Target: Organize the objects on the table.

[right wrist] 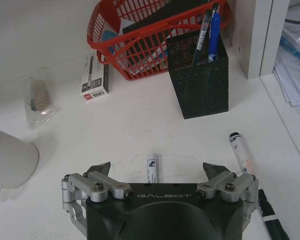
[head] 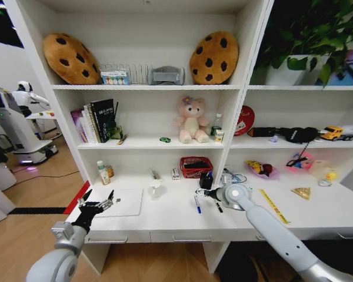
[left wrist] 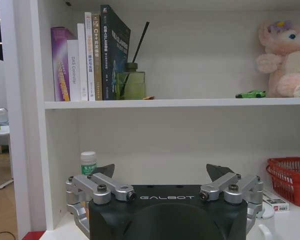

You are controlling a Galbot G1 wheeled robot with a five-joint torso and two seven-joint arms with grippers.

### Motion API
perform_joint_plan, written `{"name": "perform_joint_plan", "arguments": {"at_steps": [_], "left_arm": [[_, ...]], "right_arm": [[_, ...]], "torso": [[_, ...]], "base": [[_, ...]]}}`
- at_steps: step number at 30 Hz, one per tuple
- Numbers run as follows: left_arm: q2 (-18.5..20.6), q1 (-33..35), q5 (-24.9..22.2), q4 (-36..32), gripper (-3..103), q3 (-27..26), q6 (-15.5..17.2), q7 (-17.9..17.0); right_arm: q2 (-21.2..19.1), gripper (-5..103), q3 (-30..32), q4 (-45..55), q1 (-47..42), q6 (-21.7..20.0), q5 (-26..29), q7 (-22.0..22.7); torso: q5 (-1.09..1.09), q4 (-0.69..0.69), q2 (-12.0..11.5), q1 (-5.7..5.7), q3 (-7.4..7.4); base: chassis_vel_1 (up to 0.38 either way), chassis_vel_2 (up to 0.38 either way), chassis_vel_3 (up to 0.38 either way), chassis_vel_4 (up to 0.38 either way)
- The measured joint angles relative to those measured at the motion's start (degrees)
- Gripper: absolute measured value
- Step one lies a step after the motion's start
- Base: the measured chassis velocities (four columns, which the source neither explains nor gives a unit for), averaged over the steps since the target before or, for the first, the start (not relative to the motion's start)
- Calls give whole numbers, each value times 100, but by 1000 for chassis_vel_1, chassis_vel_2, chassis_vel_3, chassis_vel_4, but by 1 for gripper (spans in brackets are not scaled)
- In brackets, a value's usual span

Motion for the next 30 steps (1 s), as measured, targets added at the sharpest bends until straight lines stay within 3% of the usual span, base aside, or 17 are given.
{"name": "perform_joint_plan", "arguments": {"at_steps": [4, 9, 23, 30], "left_arm": [[0, 0, 0, 0, 100, 0, 0, 0], [0, 0, 0, 0, 100, 0, 0, 0], [0, 0, 0, 0, 100, 0, 0, 0], [0, 0, 0, 0, 100, 0, 0, 0]], "right_arm": [[9, 100, -170, -172, 140, 0, -3, -74], [29, 100, -422, -443, 232, 6, -419, -505], [196, 103, -988, -942, 620, 25, -753, -791], [230, 87, -1258, -1096, 868, 30, -688, -783]], "torso": [[0, 0, 0, 0, 0], [0, -1, 0, 0, 0], [0, 0, 0, 0, 0], [0, 0, 0, -1, 0]], "base": [[0, 0, 0, 0], [0, 0, 0, 0], [0, 0, 0, 0], [0, 0, 0, 0]]}}
